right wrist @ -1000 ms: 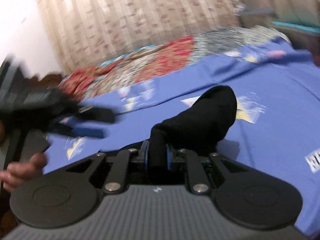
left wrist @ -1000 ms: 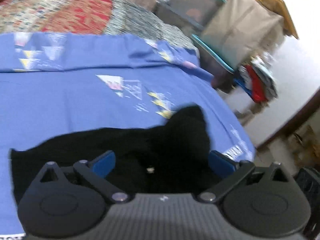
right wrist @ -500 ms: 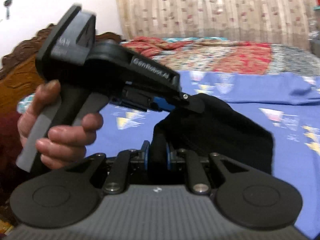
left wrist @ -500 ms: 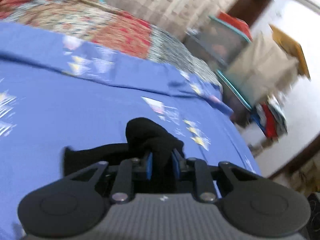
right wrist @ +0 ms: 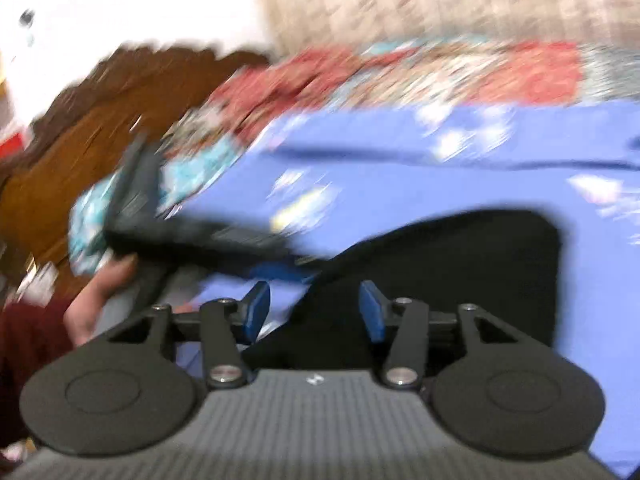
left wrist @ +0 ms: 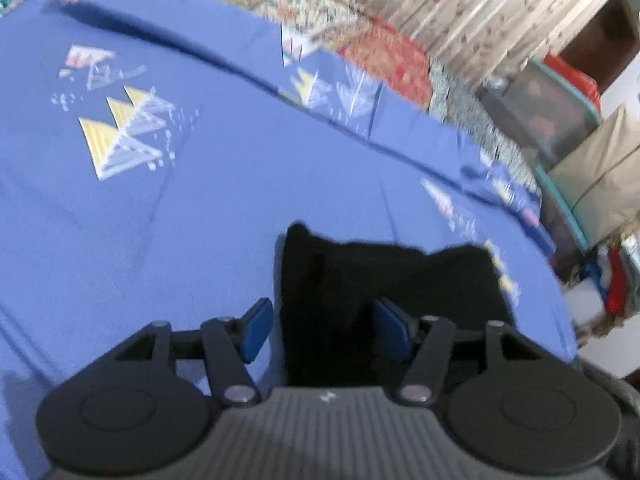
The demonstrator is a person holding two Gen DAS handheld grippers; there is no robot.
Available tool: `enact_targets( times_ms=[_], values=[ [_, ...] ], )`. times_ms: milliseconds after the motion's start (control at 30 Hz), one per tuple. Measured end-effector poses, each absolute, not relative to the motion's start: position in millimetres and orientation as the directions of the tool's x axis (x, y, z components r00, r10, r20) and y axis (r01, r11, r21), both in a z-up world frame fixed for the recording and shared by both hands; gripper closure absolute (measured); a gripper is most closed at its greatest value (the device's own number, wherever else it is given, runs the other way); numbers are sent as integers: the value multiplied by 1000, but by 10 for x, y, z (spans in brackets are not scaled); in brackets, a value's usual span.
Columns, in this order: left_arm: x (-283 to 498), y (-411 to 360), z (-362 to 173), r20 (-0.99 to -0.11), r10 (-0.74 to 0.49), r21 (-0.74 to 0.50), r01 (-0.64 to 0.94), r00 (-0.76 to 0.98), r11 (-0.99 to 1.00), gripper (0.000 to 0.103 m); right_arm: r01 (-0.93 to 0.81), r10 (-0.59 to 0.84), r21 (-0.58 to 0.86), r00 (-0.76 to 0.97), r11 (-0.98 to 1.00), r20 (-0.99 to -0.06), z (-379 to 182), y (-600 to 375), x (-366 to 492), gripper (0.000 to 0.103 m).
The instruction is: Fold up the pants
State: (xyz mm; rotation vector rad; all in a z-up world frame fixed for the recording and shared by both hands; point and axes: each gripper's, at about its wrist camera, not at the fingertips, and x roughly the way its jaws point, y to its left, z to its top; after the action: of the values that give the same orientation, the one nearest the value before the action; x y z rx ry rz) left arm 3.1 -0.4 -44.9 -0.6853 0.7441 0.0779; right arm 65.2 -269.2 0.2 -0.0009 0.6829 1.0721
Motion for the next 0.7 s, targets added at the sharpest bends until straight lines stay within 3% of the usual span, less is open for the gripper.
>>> enact_targets(
  times_ms=[100,167,233,400,500,600,700],
  values=[
    [-74,3,-194,-562,-170,-593,-251,809,765,47,-707,727,297,439,642,-528,111,-2963,1018,54],
    [-65,-97,-36,-517,-186,-592,-193,835,782,49,-627,683,330,478,706,-553,99,-3069,1284,70],
    [6,-260,41,-506,-202,-557,-139,838,818,49,-574,673,381,471,725,-571,20,-3117,1499,71],
    [384,-651,-145,-618,-158,-386,-122,770,914,50,-565,639,358,441,743,-630,-217,-2910,1408,71],
    [545,-813,-358,-709,-53,-237,-168,703,957,51,-568,603,320,424,758,-676,-385,-2722,1400,70],
    [617,-907,-484,-742,35,-135,-201,669,970,51,-571,544,259,410,779,-732,-547,-2583,1495,70],
    [622,-913,-526,-751,57,-120,-220,658,968,51,-574,527,227,432,786,-732,-621,-2577,1495,71]
  ],
)
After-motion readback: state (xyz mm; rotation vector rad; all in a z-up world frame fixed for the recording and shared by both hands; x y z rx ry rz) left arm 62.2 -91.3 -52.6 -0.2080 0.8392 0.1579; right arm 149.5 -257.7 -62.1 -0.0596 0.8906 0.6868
